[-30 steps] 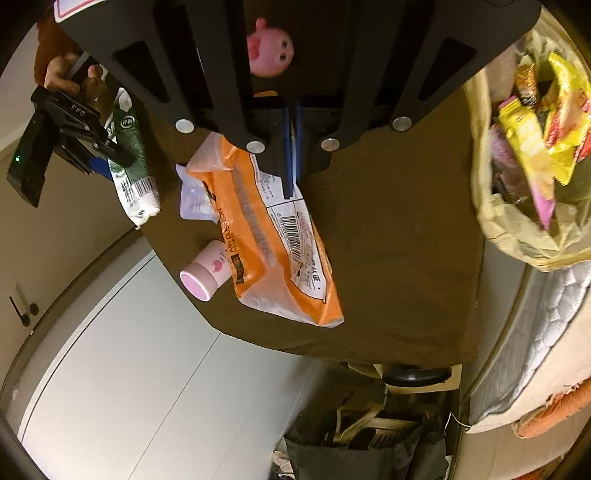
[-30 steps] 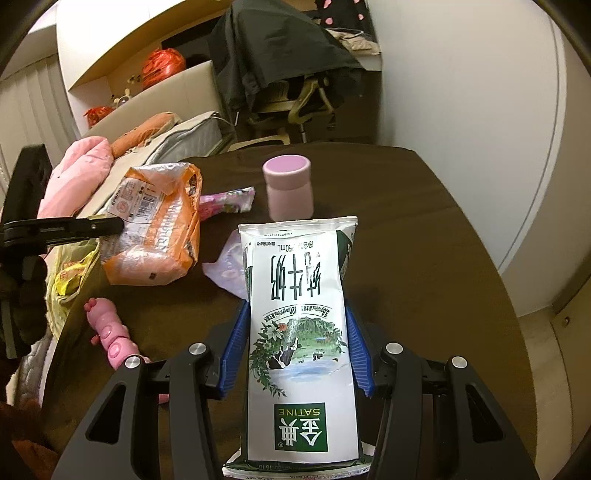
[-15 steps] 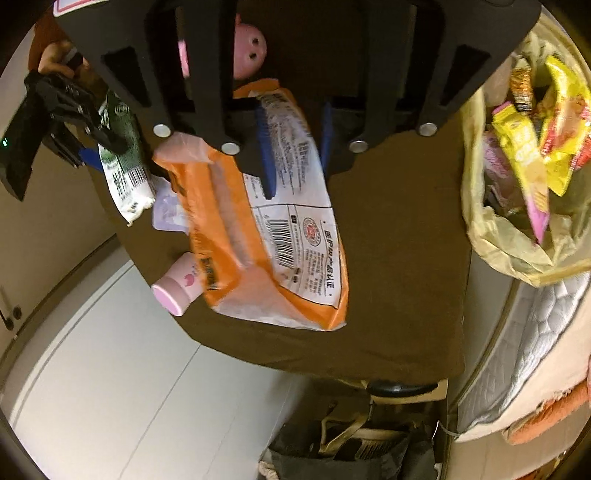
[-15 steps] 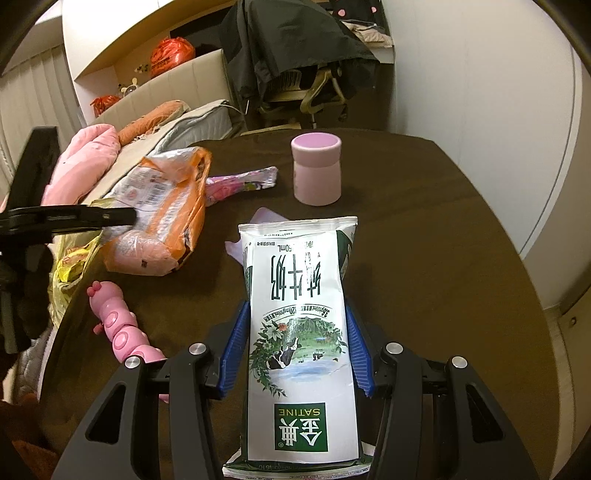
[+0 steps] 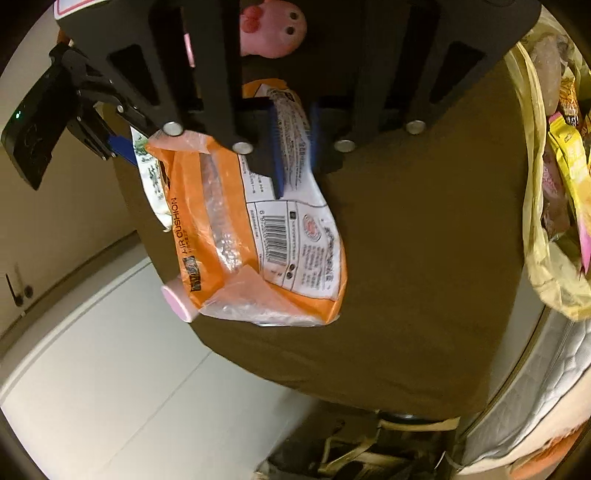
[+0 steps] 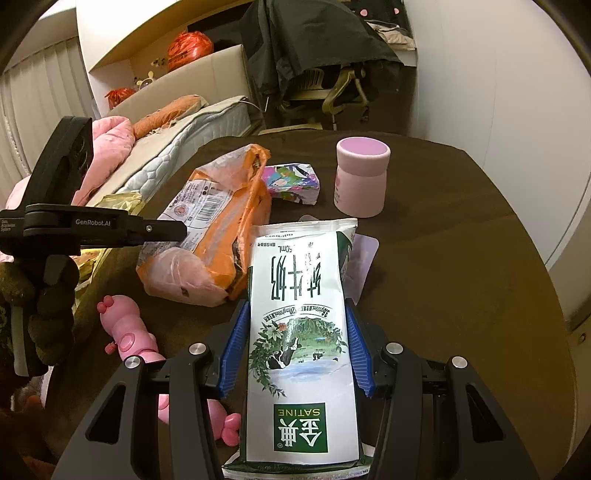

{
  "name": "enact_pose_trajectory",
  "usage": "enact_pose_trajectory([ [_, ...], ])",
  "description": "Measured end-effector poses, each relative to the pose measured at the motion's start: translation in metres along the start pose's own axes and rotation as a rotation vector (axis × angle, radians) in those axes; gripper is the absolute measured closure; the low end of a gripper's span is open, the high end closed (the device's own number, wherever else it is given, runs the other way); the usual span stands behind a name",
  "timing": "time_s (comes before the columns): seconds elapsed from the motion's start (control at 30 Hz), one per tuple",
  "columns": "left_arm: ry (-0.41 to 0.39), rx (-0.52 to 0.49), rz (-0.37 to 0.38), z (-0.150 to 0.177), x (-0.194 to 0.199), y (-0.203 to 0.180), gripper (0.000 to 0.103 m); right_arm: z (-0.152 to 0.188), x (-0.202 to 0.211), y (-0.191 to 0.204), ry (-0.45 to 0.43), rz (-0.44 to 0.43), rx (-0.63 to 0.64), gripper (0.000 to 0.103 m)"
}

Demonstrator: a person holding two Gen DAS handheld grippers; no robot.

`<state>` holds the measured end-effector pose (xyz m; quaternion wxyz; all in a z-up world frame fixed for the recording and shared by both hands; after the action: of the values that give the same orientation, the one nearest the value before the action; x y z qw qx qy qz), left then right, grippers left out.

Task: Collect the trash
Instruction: 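Carry the bread bag and milk bag over the yellow trash bag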

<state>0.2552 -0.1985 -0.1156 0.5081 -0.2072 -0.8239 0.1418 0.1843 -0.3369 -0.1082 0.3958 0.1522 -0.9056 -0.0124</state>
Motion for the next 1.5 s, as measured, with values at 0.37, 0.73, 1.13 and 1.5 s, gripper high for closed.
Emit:
enact_pose_trajectory([
  [0.37,-0.131,-0.116,-0.021,-0.006,0.060,-0.027,0.101,-0.013,0.033,0.000,-0.050,0.051,0.018,0.056],
  [0.73,-0.268,-0.099,-0.027,-0.003,0.149,-0.003,0.102,-0.059,0.067,0.054,-0.138,0.043,0.117,0.056],
  [1.13,-0.407,0.031,-0.139,0.000,0.248,0.097,0.102,-0.113,0.046,0.166,-0.144,-0.084,0.266,0.056],
  [1.5,-0.415,0.139,-0.295,0.009,0.259,0.206,0.102,-0.131,-0.005,0.256,-0.106,-0.188,0.354,0.056],
])
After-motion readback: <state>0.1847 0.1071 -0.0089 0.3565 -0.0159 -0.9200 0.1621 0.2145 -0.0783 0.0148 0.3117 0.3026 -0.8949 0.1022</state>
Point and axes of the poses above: each gripper's, at about its wrist camera, not at the fingertips, and x roughly against the way its jaws point, y to its left, z to its underside, the point moved 9 cm from there along -x, roughly the way its jaws point, and after that the axes turned 4 degrees about x, right-handed, at the moved point
